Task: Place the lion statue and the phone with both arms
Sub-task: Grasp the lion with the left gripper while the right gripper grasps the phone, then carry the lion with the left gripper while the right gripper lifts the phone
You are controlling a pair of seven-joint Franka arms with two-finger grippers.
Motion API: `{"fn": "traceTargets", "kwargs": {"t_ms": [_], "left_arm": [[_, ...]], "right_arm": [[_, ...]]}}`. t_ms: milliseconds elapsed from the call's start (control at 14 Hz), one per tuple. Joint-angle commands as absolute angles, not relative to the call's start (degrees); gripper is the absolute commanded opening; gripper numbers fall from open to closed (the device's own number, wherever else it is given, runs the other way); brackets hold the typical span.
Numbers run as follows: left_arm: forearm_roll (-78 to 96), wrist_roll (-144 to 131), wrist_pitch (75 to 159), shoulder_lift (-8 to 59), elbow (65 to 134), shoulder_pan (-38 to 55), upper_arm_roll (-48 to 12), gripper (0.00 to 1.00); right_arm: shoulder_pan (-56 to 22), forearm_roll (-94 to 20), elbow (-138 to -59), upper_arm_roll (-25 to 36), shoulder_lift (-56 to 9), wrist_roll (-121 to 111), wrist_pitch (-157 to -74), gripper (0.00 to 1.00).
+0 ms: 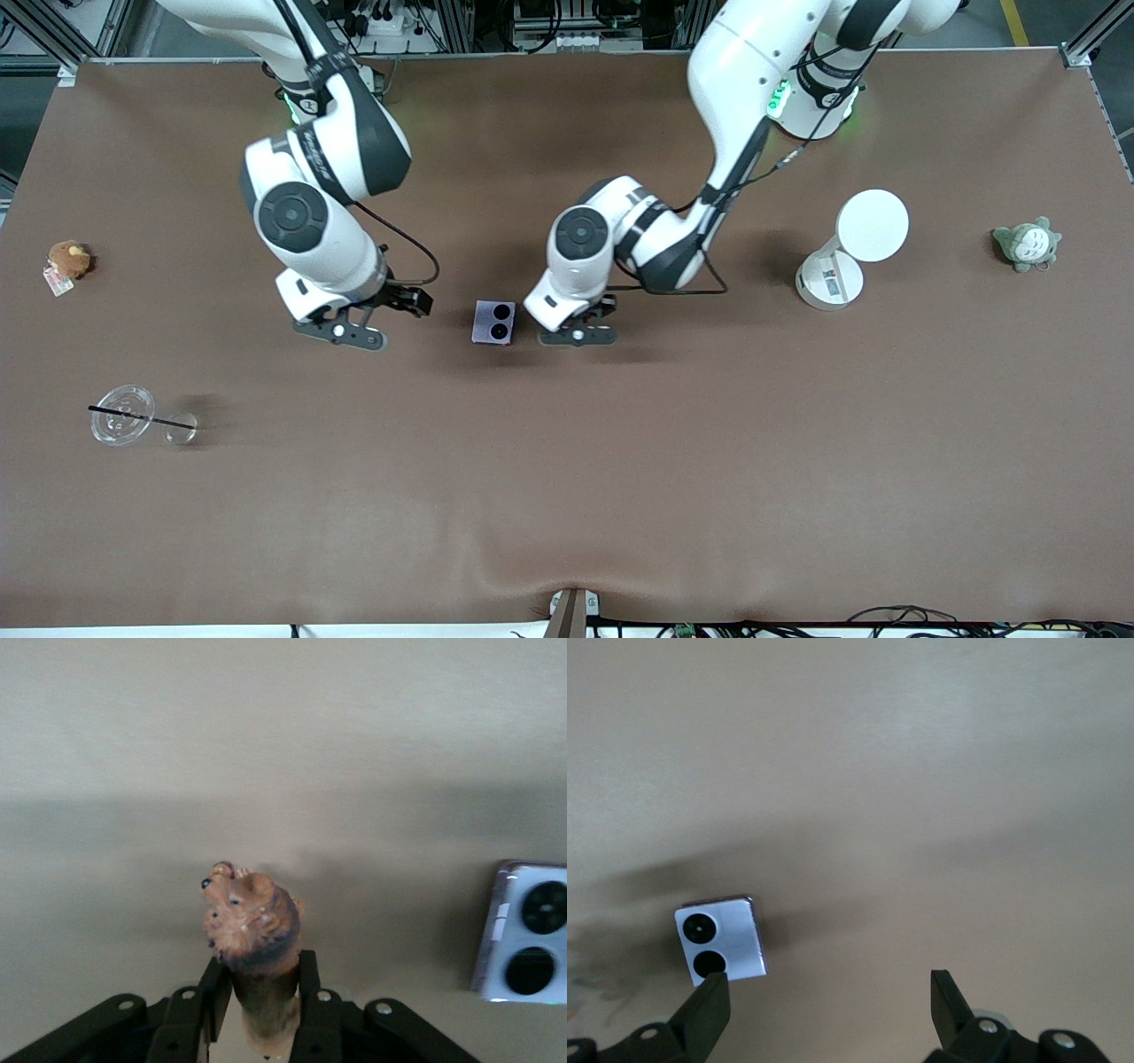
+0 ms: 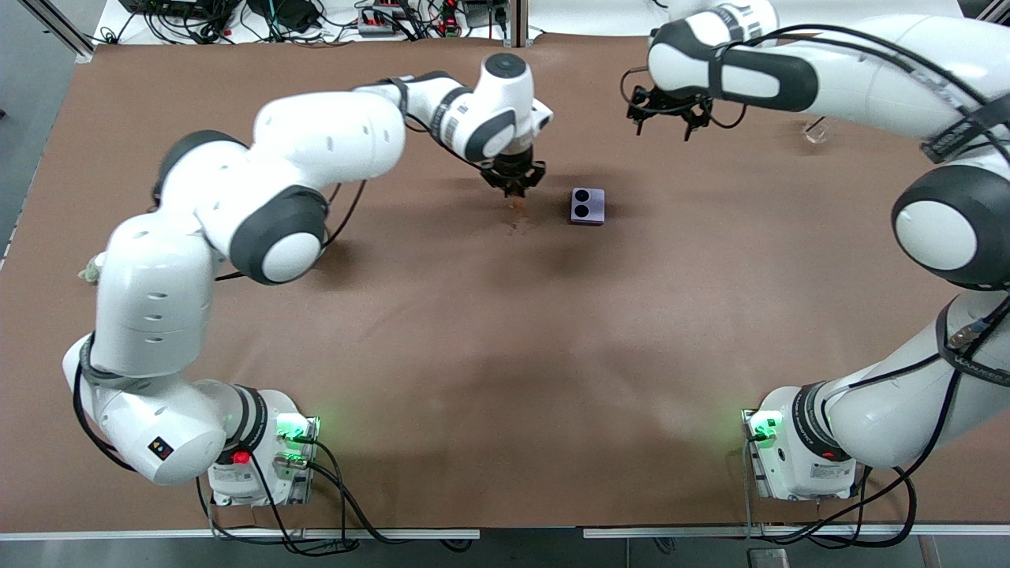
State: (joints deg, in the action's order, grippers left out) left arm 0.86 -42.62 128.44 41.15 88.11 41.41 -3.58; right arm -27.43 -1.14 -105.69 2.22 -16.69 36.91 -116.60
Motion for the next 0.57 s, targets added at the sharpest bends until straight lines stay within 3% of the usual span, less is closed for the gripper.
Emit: {"fn": "traceTargets", "kwargs": {"t_ms": [0,357,500], "left_arm": [[-0.53,-39.12,128.50,30.70,101.22,38.85,-3.87,0.00],[-6.24,-33.42,129.11,21.02,113.62,32.97,-4.13,0.00],[-6.33,-30.25,130.42,18.56,117.14,30.60,-4.13,0.00]], "right_arm": [[-30.05,-1.05,-105.21,2.72,-20.81,37.18,-121.01,1.00],[-33.83,-0.97,-104.77,2.72,-28.73,37.97,-133.22,1.00],[-34.98,-1.05,-104.68,2.72,-30.23,38.40,-134.56,1.00]]}}
